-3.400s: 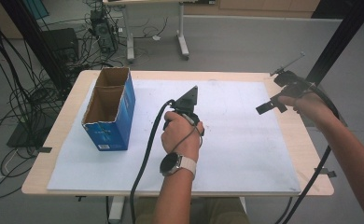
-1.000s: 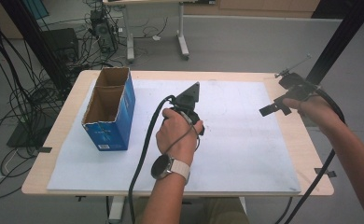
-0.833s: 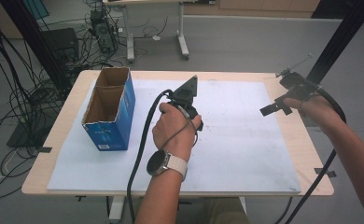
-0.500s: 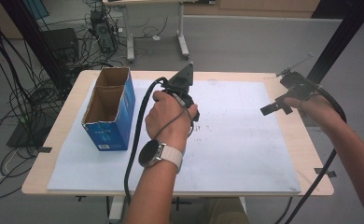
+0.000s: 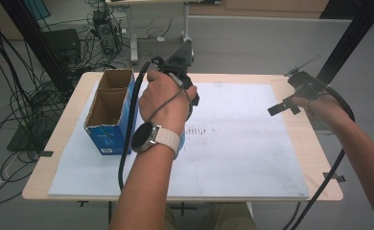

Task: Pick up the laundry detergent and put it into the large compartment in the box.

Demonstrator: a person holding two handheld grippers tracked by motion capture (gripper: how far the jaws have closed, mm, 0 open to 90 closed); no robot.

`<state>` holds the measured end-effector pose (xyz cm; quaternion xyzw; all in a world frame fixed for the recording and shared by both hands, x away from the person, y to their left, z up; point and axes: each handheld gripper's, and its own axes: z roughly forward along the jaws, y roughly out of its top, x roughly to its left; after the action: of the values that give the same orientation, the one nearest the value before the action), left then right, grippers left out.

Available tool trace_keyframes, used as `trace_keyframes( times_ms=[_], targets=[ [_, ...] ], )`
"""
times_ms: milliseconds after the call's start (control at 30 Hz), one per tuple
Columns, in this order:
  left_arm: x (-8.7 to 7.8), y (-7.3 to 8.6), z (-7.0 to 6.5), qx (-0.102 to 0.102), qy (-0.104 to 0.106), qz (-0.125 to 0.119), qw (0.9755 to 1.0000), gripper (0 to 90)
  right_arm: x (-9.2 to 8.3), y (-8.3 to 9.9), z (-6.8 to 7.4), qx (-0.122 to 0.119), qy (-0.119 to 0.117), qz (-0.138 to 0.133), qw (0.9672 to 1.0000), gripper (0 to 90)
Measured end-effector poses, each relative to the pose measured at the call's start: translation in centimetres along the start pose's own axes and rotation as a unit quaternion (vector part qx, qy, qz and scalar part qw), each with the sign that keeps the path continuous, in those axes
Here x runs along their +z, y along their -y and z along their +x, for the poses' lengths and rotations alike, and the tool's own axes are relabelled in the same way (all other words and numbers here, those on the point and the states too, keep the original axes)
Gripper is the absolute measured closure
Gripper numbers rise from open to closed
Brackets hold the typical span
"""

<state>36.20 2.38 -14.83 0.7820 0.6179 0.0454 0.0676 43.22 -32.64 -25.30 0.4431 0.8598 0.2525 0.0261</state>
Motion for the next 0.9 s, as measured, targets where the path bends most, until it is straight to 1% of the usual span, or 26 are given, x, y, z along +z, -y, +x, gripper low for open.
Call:
trace_keyframes(
  times_ms=[100, 300, 533, 667, 833, 900],
  targets=[
    [-1.0, -0.4, 0.1, 0.0, 0.0, -0.005, 1.0, 37.2, -0.4, -0.4, -0.3, 0.003, 0.0, -0.006, 1.0, 9.4],
    [-2.6, -1.1, 0.7, 0.003, 0.001, -0.014, 0.9999, 37.3, -0.6, -1.0, -0.6, 0.004, 0.001, -0.005, 1.0, 9.4],
    [-3.5, -1.6, 1.8, 0.007, 0.004, -0.017, 0.9998, 37.3, -0.3, -1.2, -0.9, 0.009, -0.002, -0.001, 1.0, 9.4],
    [-4.1, -1.6, 2.6, 0.004, 0.005, -0.024, 0.9997, 37.3, -0.3, -1.4, -0.9, 0.013, -0.002, -0.002, 0.9999, 9.4],
    [-4.7, -1.7, 3.7, 0.005, 0.009, -0.031, 0.9995, 37.3, -0.5, -1.8, -0.5, 0.012, 0.0, -0.003, 0.9999, 9.4],
    [-4.8, -1.7, 4.3, 0.003, 0.009, -0.04, 0.9991, 37.3, -0.5, -1.9, -0.4, 0.014, 0.002, -0.001, 0.9999, 9.4]
  ],
)
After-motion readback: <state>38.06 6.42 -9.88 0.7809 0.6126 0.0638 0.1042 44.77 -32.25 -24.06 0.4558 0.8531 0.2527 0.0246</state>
